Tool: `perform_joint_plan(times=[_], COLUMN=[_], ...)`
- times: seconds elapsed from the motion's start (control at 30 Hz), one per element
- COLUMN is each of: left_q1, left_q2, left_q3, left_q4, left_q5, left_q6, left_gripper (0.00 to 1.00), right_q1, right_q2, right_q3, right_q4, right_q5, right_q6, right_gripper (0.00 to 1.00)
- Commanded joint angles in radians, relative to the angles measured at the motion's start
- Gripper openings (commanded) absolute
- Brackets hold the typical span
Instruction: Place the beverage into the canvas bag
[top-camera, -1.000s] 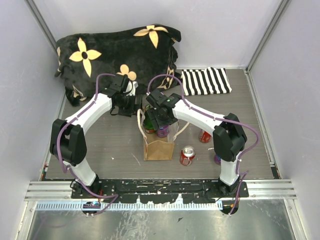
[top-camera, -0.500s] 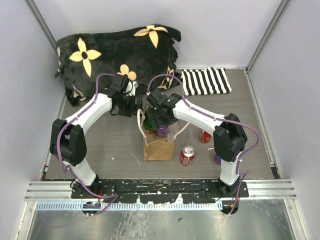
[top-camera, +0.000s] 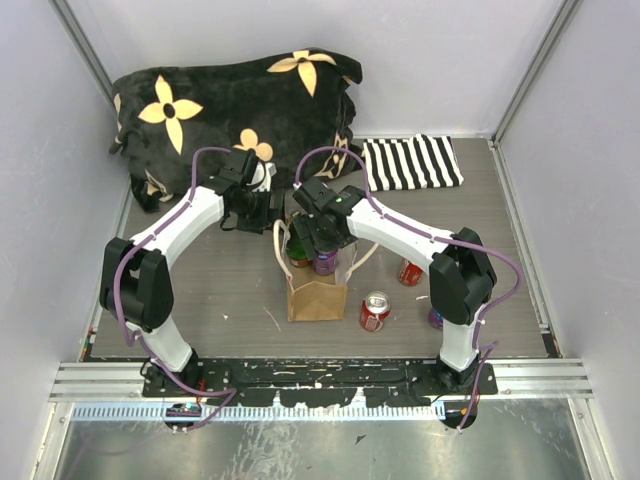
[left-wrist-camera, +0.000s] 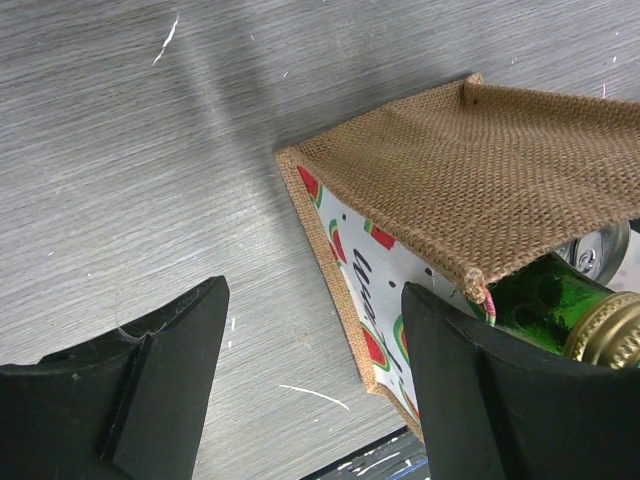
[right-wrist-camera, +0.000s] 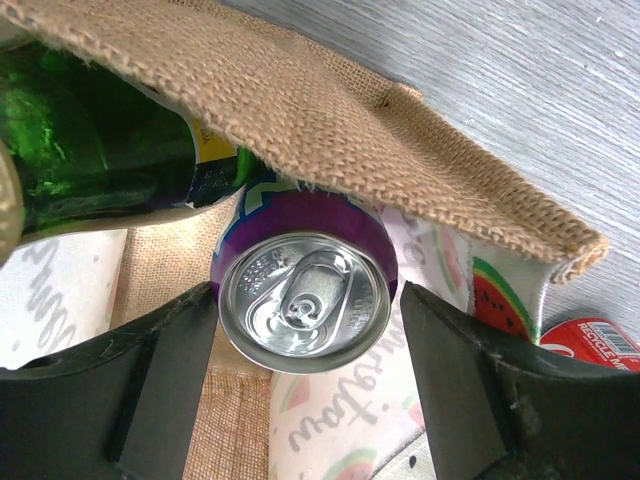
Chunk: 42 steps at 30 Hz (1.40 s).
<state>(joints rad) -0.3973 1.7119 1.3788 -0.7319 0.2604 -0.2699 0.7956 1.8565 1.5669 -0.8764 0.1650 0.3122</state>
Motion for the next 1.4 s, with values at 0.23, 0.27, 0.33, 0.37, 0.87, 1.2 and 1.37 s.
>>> perform_joint_plan(times=[0.23,0.27,0.33,0.37,0.87,1.2,1.37], left_q1=[-0.006,-0.006,-0.006,-0.006,-0.006,-0.006,-0.006], left_q2=[-0.019,-0.019,-0.017,-0.017,-0.04,-0.082,-0.081], left_q3=[0.0,0.0,0.001,0.003,-0.017,-0.07,-0.076], left_q4=[0.002,0.002,0.002,0.002,0.003,0.012,0.011], left_q5=[0.036,0.037,0.037,0.038,0.036,0.034,0.036], left_q6=[-0.002,-0.002,-0.002,-0.002,0.006,0.019,0.02], left_gripper=[0.77,0.77,0.77,0.77,0.77,0.77,0.77], right_q1=[0.002,0.003,0.002,0.002,-0.266,-0.501,-0.534], right_q2=[-0.097,-0.096,-0.095,-0.095,-0.109,-0.259,-0.306], right_q3=[0.136,0.147,0.165,0.181,0.426,0.035,-0.101], right_q4=[-0.027,-0.031,-0.036,-0.036,-0.189,-0.229,-0.224], right_q5=[0.079,0.08,0.082,0.082,0.182,0.014,-0.023], right_q6=[-0.007,-0.008,-0.007,-0.006,-0.035,-0.036,-0.039], right_gripper=[0.79,0.79,0.79,0.79,0.79,0.81,0.81])
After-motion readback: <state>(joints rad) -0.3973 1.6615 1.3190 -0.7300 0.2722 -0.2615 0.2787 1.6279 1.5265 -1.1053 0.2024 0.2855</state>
